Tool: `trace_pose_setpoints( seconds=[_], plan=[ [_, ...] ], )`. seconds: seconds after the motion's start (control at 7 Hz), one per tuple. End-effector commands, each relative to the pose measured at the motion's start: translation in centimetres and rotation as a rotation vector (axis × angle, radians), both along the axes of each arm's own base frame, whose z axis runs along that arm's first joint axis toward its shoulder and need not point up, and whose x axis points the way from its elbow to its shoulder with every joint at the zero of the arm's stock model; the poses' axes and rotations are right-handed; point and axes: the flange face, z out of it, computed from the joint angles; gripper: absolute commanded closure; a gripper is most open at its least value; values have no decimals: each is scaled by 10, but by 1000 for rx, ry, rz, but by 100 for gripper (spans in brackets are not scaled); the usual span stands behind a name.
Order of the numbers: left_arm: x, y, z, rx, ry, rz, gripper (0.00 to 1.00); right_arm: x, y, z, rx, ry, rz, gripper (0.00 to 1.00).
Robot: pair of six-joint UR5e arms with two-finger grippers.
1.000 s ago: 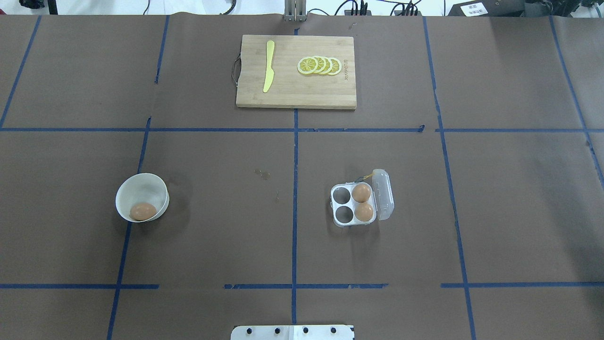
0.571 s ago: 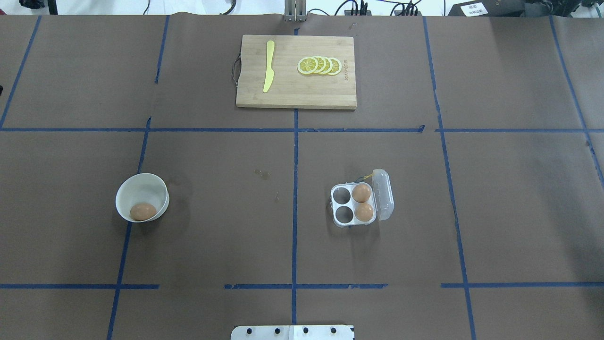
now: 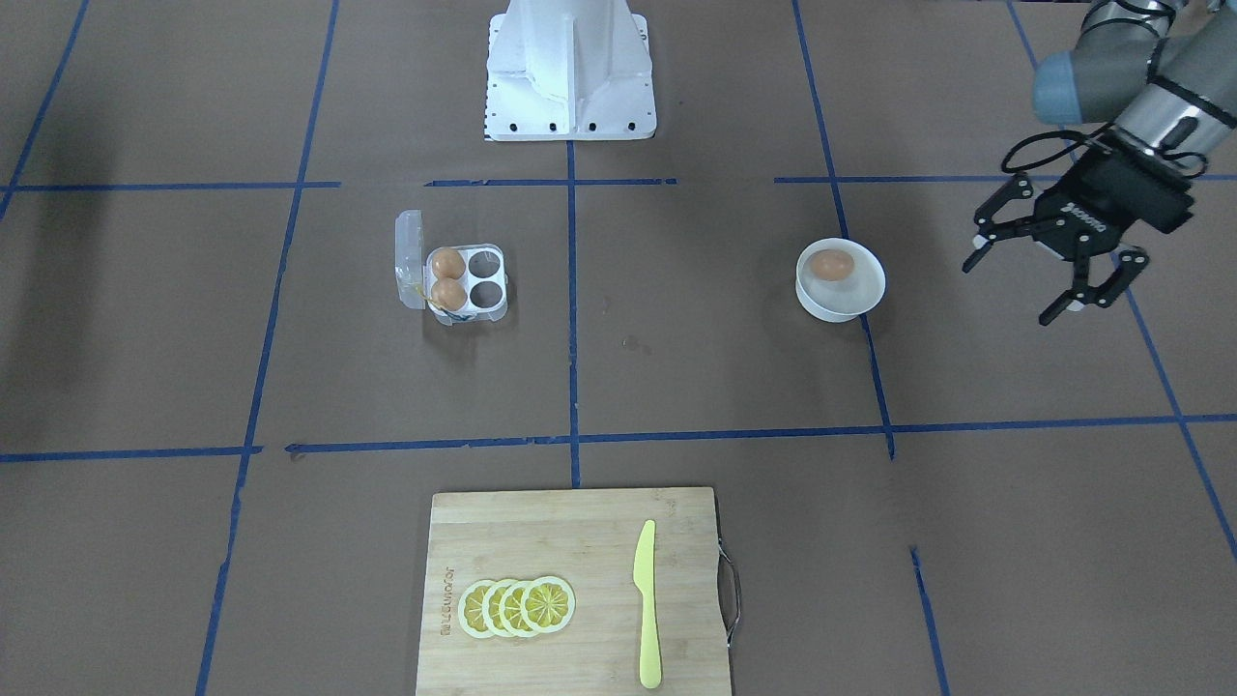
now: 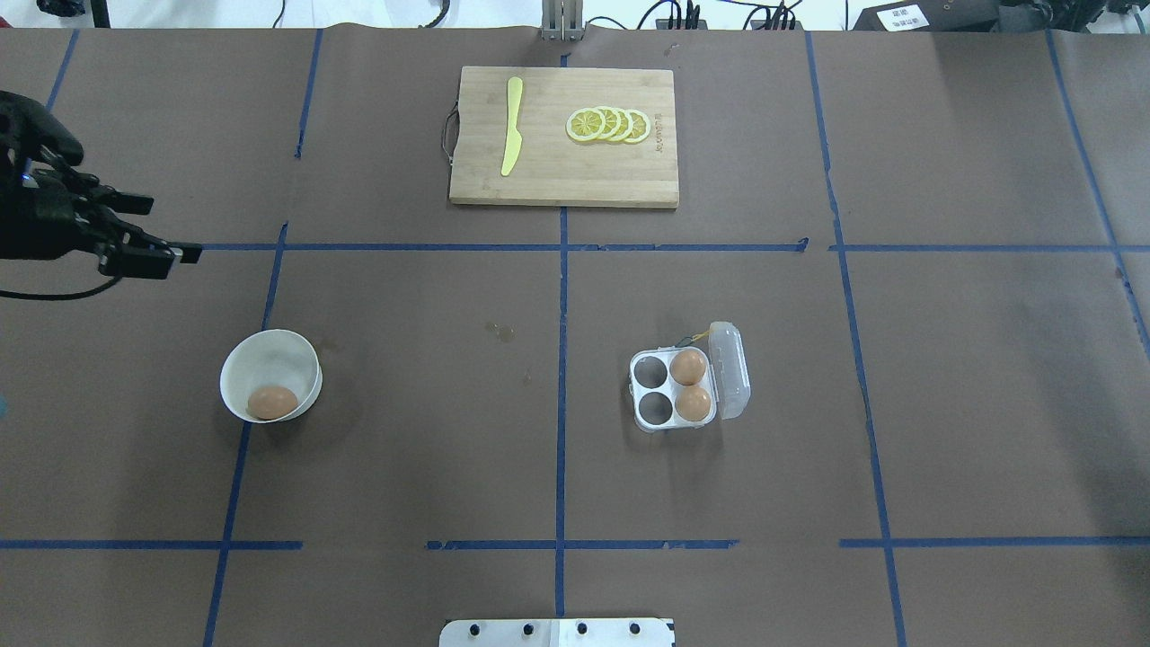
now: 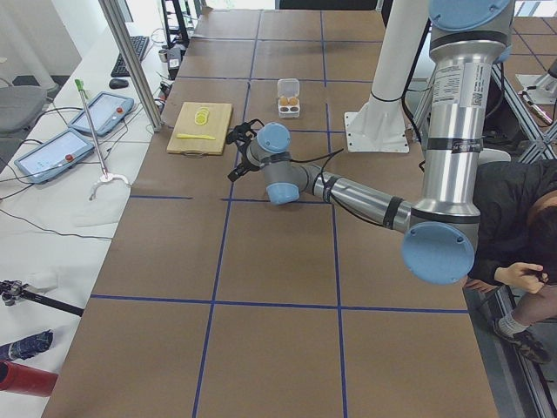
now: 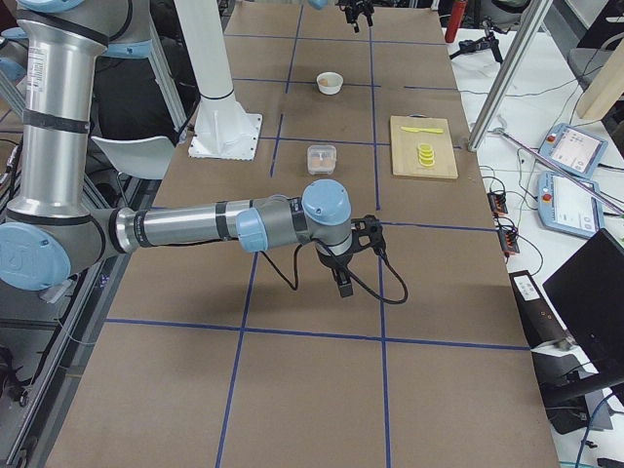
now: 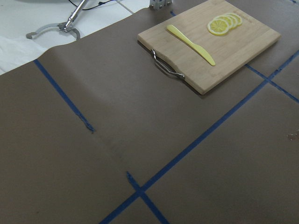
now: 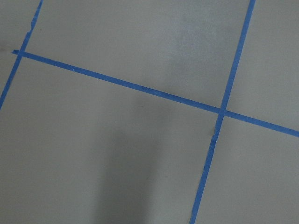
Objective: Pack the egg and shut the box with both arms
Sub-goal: 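Move the left gripper down into the white bowl toward the brown egg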
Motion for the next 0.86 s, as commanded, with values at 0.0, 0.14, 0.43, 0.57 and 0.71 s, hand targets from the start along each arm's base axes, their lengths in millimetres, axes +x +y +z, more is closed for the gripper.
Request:
trace_pose_setpoints(
  seconds=[0.0, 0.14, 0.43, 0.57, 0.71],
  plan=[
    [68, 41, -8, 31, -9, 84, 0, 0, 0, 2, -4, 0, 0, 0],
    [83, 53, -5, 38, -19, 123, 1, 0, 1, 3, -7, 0, 0, 0],
    [87, 52, 9, 137, -87, 153, 15, 0, 0, 3, -8, 0, 0, 0],
    [83, 55, 25, 151, -124, 169, 21, 0, 1, 5, -11, 0, 0, 0],
    [84, 56, 30, 155, -134, 177, 21, 0, 0, 6, -13, 1, 0, 0]
  ],
)
